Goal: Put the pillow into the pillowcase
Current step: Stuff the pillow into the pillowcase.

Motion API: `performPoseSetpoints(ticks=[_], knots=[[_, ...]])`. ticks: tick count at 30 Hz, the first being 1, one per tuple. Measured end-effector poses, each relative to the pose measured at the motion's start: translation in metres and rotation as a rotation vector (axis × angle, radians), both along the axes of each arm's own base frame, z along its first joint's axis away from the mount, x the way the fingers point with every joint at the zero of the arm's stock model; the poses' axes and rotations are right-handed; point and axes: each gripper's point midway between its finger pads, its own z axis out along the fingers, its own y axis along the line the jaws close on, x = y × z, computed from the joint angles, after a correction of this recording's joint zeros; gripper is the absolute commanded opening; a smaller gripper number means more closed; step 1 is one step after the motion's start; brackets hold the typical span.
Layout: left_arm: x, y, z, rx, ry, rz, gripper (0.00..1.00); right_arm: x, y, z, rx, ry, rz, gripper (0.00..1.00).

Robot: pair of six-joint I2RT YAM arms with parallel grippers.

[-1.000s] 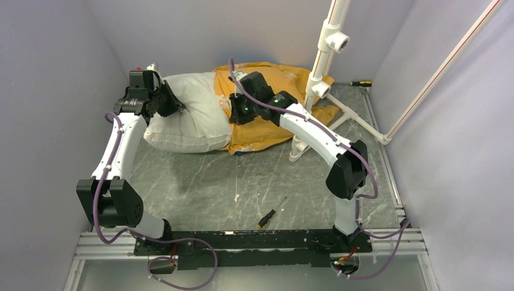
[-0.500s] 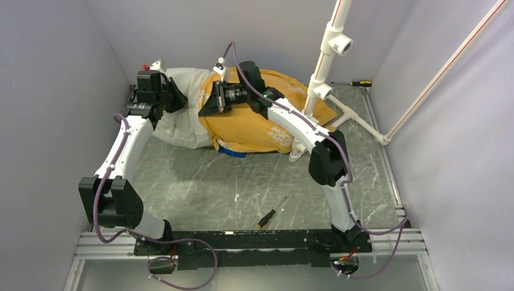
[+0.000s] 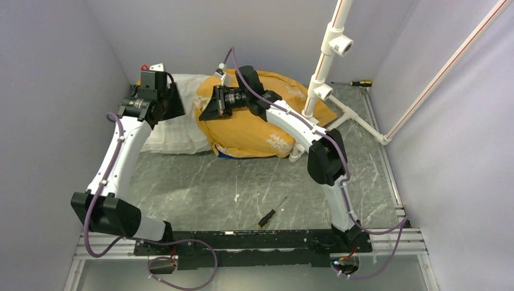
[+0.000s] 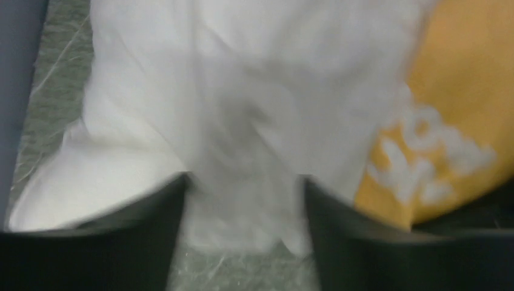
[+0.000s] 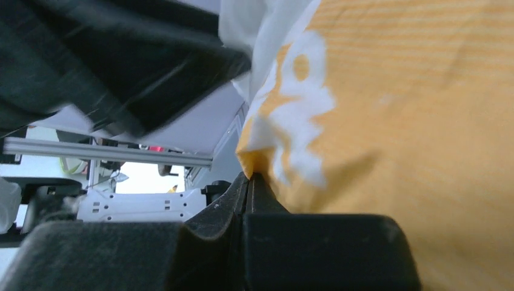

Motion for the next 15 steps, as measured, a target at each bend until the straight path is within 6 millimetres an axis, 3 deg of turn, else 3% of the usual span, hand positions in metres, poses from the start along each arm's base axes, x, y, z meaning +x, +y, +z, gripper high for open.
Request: performPoseSetpoints(ticks=[5, 8, 11, 15], knots=[[-0.033, -0.002, 0.033, -0.005, 0.071, -0.026, 1.0, 0.009, -0.004, 0.007, 0.006, -0.013, -0.028, 0.0], [-0.05, -0.005, 0.04, -0.096, 0.117, -0.046, 0.99, 0.014, -0.006, 0.016, 0.019, -0.027, -0.038, 0.0], [-0.066, -0.008, 0.032, -0.262, 0.193, -0.042, 0.99, 0.018, -0.009, 0.021, 0.027, -0.023, -0.051, 0.0], [-0.088, -0.022, 0.002, -0.506, 0.303, -0.007, 0.98, 0.022, -0.011, 0.027, 0.035, -0.006, -0.062, 0.0]])
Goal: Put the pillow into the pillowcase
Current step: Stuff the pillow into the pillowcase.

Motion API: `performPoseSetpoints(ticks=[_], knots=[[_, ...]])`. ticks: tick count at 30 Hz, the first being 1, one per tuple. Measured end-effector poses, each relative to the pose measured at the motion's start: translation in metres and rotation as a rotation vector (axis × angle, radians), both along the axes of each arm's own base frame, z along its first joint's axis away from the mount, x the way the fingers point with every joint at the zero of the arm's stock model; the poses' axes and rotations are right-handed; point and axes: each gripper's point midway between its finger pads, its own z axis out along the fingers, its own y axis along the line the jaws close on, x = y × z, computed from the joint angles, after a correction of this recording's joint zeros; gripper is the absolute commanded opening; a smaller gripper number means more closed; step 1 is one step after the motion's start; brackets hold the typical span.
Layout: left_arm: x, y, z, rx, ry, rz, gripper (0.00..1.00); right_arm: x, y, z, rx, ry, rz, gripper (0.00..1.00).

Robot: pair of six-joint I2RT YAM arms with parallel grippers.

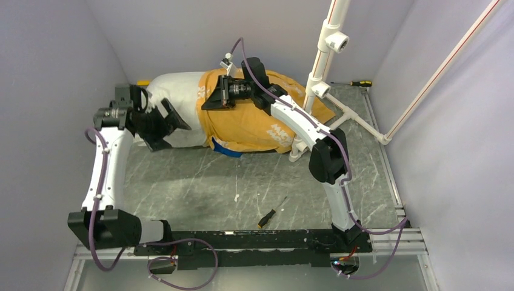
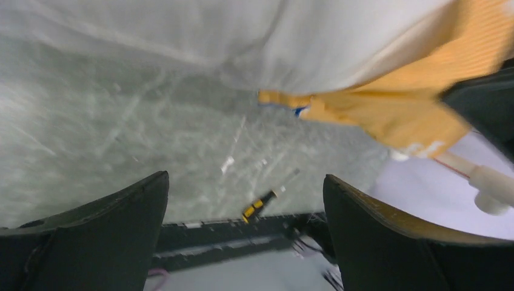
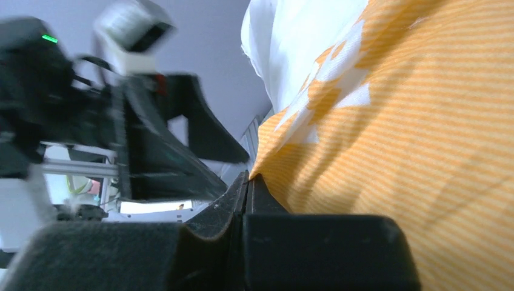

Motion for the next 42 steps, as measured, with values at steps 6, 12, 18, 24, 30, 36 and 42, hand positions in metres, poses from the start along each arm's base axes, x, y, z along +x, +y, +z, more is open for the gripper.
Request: performPoseSetpoints(ticks=[6, 12, 18, 24, 30, 36, 42], knots=[[-0.01, -0.024, -0.072, -0.316, 0.101, 0.159, 0.83, -0.001, -0.001, 0.002, 0.006, 0.032, 0.001, 0.0], [0.054, -0.017, -0.096, -0.425, -0.03, 0.276, 0.29, -0.005, -0.001, -0.002, 0.013, 0.066, 0.02, 0.0], [0.13, -0.027, -0.075, -0.476, -0.286, 0.156, 0.0, 0.003, -0.002, 0.015, 0.061, 0.064, 0.008, 0.0], [0.141, -0.083, -0.037, -0.439, -0.483, -0.078, 0.0, 0.036, -0.008, 0.038, 0.162, 0.063, -0.023, 0.0], [0.111, -0.12, -0.026, -0.426, -0.573, -0.226, 0.0, 0.05, -0.016, 0.041, 0.206, 0.113, 0.006, 0.0], [0.092, -0.123, -0.04, -0.43, -0.598, -0.248, 0.0, 0.041, -0.016, 0.033, 0.166, 0.125, 0.04, 0.34], [0.092, -0.139, -0.037, -0.46, -0.581, -0.301, 0.0, 0.034, -0.01, 0.023, 0.035, -0.003, -0.045, 0.99]])
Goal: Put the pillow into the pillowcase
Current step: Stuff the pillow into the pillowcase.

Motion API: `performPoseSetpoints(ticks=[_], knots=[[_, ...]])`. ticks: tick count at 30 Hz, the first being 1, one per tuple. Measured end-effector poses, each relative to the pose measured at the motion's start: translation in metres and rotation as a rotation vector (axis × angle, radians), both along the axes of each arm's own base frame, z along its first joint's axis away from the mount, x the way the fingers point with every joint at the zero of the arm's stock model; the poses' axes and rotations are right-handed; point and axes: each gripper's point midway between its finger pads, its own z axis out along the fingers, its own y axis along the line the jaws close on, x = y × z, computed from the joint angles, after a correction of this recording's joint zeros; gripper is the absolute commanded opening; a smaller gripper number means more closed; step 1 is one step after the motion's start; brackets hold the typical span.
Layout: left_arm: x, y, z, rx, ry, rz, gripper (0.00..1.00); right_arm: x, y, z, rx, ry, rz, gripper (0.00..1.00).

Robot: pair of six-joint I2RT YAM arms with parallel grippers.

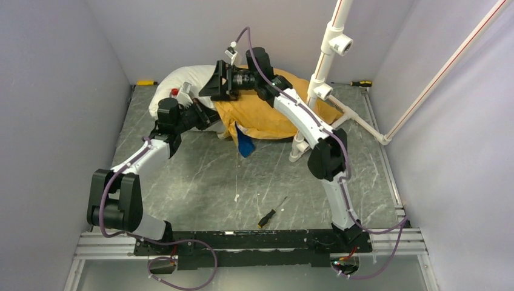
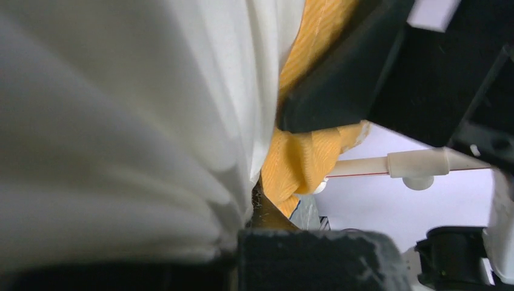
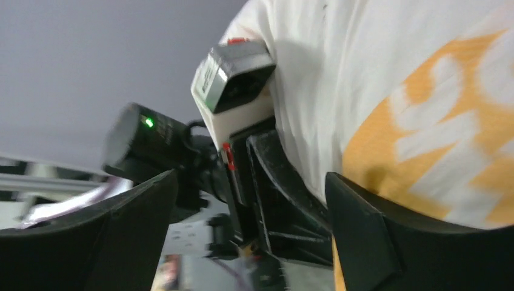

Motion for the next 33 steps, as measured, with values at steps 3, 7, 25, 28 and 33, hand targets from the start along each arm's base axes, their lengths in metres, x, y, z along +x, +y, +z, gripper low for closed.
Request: performPoseSetpoints(ticks=[3, 7, 25, 28, 33], knots=[[0.006, -0.004, 0.008, 0.005, 0.0, -0.015, 0.0, -0.011, -0.011, 0.01, -0.093, -0.138, -0.086, 1.0], [0.008, -0.006, 0.015, 0.019, -0.005, -0.021, 0.0, -0.023, -0.048, 0.043, -0.184, -0.385, -0.231, 1.0], [0.012, 0.002, 0.017, 0.13, 0.167, 0.028, 0.0, -0.07, -0.089, -0.066, -0.506, -0.434, -0.229, 0.81], [0.013, 0.003, 0.017, 0.142, 0.205, 0.035, 0.0, -0.1, -0.082, -0.11, -0.575, -0.359, -0.173, 0.76], [0.009, 0.005, 0.012, 0.155, 0.247, 0.04, 0.0, -0.115, -0.087, -0.141, -0.628, -0.282, -0.198, 0.71]])
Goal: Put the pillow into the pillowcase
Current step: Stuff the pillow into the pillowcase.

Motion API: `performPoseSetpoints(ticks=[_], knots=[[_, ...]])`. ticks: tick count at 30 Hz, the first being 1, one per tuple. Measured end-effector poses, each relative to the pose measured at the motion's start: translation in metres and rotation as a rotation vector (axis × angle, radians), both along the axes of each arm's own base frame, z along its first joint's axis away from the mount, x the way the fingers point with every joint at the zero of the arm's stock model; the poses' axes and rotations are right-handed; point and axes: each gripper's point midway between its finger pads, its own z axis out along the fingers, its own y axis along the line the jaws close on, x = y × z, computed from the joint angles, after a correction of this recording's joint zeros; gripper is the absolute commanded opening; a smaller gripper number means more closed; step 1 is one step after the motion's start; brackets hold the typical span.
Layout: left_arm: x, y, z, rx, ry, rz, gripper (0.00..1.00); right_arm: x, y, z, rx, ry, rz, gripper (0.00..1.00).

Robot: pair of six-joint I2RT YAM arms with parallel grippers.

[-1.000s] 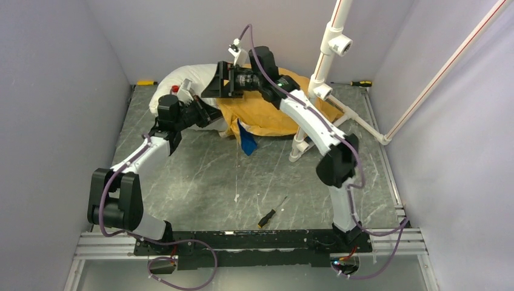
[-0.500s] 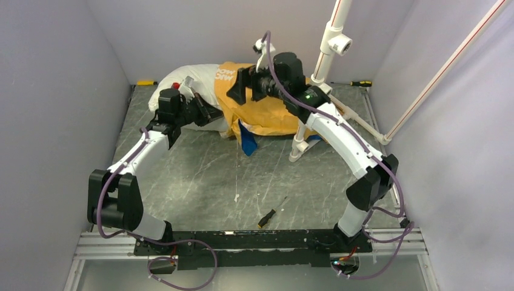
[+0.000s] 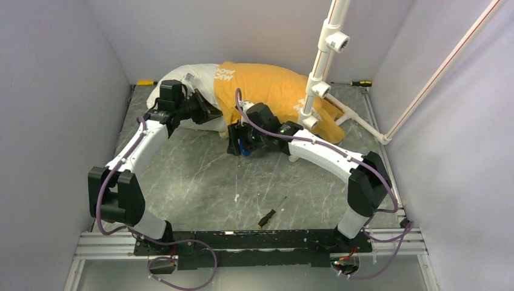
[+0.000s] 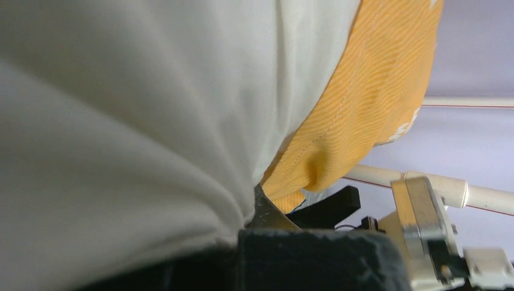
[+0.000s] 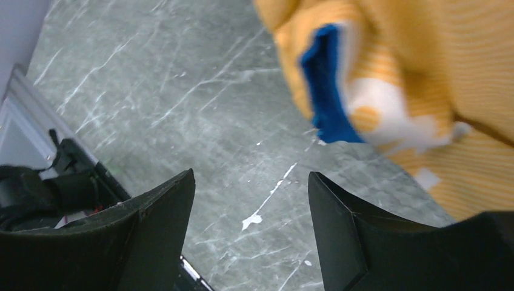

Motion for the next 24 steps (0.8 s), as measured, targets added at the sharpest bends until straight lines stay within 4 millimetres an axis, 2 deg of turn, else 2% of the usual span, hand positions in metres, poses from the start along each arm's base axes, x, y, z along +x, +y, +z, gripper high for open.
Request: performPoseSetpoints(ticks=[3, 6, 8, 9, 10, 11, 12, 15, 18, 21, 24], knots=[[-0.001, 0.0, -0.002, 0.002, 0.01, 0.0, 0.0, 0.012, -0.009, -0.007, -0.022, -0.011, -0.076, 0.71], [-0.001, 0.0, -0.002, 0.002, 0.011, 0.0, 0.0, 0.029, -0.015, -0.005, -0.032, -0.066, -0.157, 0.68], [-0.001, 0.0, -0.002, 0.003, 0.011, 0.0, 0.0, 0.04, -0.015, -0.001, -0.022, -0.106, -0.191, 0.61], [-0.001, 0.0, -0.002, 0.003, 0.011, 0.0, 0.0, 0.047, -0.011, 0.0, -0.009, -0.127, -0.197, 0.54], [-0.001, 0.0, -0.002, 0.002, 0.011, 0.0, 0.0, 0.052, -0.007, 0.0, 0.0, -0.141, -0.193, 0.43], [-0.001, 0.0, -0.002, 0.002, 0.01, -0.001, 0.0, 0.056, -0.001, -0.002, 0.01, -0.15, -0.185, 0.25], [-0.001, 0.0, -0.002, 0.002, 0.01, -0.001, 0.0, 0.059, 0.005, -0.004, 0.019, -0.156, -0.174, 0.02], [-0.001, 0.0, -0.001, 0.01, -0.001, -0.009, 0.0, 0.063, 0.03, -0.01, 0.081, -0.143, -0.106, 0.0], [-0.002, 0.001, 0.0, 0.008, -0.008, -0.019, 0.0, 0.055, 0.042, -0.001, 0.148, -0.105, -0.045, 0.0], [0.003, 0.004, 0.007, -0.003, -0.063, -0.033, 0.0, 0.048, 0.056, 0.031, 0.273, -0.062, 0.025, 0.0], [0.009, 0.007, 0.019, 0.001, -0.145, -0.035, 0.0, 0.048, 0.06, 0.07, 0.391, -0.007, 0.066, 0.0]])
